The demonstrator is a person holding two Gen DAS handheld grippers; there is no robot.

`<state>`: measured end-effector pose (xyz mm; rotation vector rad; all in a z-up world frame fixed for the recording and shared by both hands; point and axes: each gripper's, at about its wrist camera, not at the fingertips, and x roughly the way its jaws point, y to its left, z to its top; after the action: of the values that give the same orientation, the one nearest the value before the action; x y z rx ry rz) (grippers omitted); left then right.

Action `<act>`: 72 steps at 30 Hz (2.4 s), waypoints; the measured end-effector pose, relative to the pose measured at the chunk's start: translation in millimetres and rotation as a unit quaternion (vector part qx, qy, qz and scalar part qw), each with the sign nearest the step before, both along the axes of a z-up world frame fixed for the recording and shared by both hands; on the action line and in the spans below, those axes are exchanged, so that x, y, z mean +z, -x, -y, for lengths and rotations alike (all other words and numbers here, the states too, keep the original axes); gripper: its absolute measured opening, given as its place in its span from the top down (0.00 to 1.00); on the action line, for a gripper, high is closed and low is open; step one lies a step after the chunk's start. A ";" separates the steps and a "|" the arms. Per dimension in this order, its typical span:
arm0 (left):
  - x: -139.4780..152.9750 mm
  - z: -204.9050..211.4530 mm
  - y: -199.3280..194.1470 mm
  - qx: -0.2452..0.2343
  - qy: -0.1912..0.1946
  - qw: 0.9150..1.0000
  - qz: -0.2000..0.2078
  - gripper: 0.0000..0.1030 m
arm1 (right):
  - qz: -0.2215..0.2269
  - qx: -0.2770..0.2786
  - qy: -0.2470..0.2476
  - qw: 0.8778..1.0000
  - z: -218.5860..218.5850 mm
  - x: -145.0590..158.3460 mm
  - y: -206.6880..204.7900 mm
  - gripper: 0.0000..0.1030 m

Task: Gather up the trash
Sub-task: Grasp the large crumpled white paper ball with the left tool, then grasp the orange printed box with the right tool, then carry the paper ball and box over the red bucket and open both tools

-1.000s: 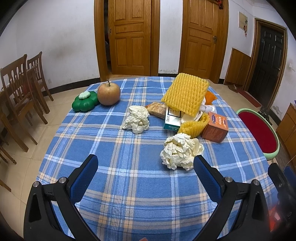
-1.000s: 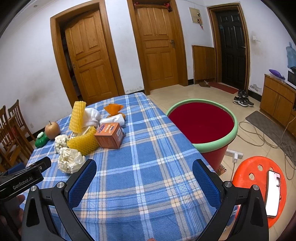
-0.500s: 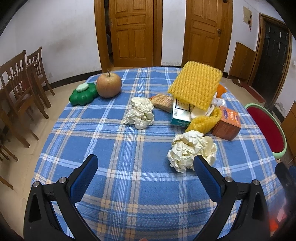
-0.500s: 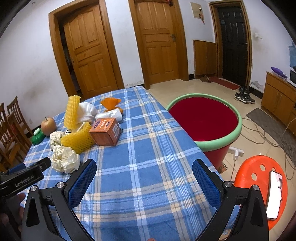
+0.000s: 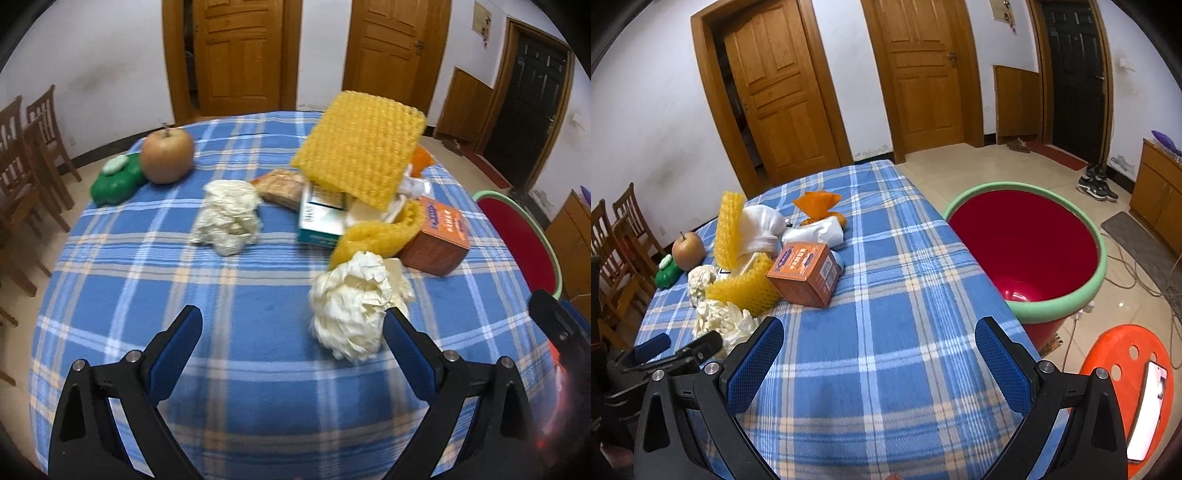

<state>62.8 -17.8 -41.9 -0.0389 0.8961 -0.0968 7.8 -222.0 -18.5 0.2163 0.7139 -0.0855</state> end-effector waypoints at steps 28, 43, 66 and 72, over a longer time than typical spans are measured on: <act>33.6 -36.5 -5.5 -0.006 0.050 0.999 0.020 0.63 | -0.050 0.074 0.009 0.996 -35.2 -17.0 -68.6 0.00; 33.3 -52.8 -9.7 0.010 0.053 0.998 0.022 0.63 | -0.087 0.068 0.000 0.994 -44.7 -33.4 -108.2 0.42; 74.0 23.5 -25.2 -0.061 0.043 0.996 0.051 0.63 | -0.012 -0.020 -0.037 0.999 49.0 15.7 -45.6 0.43; 77.2 67.3 -32.8 -0.095 0.040 0.994 0.046 0.63 | -0.007 -0.063 -0.042 0.997 91.7 14.4 -35.7 0.43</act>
<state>95.6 -85.1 35.4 -0.0237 0.8022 -0.3090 43.5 -313.6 -4.2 0.3414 0.7180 -0.1780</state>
